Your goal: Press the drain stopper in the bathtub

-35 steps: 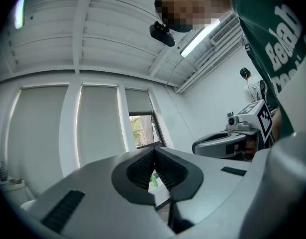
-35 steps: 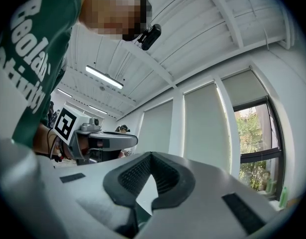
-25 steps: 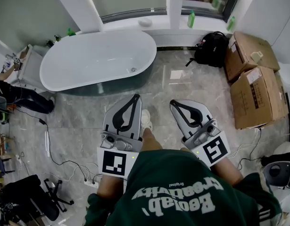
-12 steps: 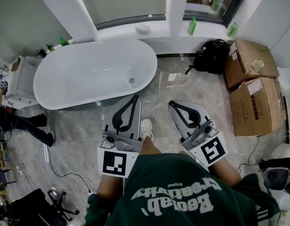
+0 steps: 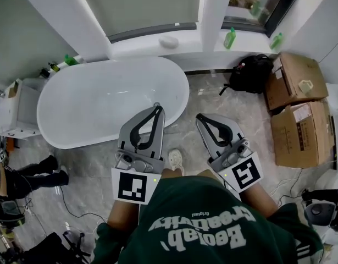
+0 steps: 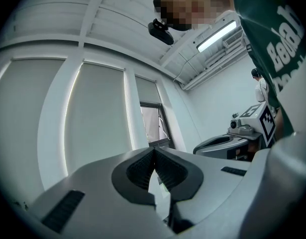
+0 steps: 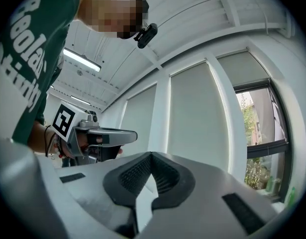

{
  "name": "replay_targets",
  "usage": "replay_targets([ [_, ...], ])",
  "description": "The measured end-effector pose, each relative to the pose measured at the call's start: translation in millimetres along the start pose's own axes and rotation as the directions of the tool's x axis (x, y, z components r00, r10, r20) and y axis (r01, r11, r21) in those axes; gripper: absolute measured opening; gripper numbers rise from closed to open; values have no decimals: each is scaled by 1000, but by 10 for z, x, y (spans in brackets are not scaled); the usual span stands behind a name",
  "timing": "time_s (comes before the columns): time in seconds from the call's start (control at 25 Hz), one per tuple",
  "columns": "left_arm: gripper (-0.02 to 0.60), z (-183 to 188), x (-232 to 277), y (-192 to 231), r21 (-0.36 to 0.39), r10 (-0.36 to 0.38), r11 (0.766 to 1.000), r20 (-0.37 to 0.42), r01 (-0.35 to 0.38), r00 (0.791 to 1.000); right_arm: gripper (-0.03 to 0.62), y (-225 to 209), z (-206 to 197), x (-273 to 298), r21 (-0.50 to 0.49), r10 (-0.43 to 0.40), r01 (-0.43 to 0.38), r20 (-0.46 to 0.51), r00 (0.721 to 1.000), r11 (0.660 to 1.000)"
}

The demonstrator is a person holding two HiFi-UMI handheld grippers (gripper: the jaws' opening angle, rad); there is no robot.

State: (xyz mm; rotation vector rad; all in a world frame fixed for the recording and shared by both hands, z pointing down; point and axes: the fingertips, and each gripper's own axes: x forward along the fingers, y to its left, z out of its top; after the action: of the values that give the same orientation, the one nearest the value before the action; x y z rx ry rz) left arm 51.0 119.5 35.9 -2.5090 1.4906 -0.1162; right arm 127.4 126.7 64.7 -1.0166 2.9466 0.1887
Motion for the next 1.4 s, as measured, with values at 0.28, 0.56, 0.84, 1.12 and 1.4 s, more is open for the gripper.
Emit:
replay_targets([
  [0.28,6,-180,320,367,-9,-56,998,-11,56,998,12,-226,-135,459,-6,-34,34,-30,999,999],
  [0.56,6,-408,512,534,-81,-99,992,-9,98,995,12,-441,-270,584,-41,-106,103,-72,992,994],
  [0.84,6,-461,708,614,-99,-90,991,8,90,996,12,-637,-257,676,-60,-119,114,-84,989,992],
  [1.12,6,-482,873,720,-102,-44,994,-15,42,999,12,-797,-257,930,-31,-68,66,-65,996,997],
  [1.4,6,-583,1063,859,-96,3,995,-61,-8,998,12,-899,-409,1200,42,21,-18,-64,998,999],
])
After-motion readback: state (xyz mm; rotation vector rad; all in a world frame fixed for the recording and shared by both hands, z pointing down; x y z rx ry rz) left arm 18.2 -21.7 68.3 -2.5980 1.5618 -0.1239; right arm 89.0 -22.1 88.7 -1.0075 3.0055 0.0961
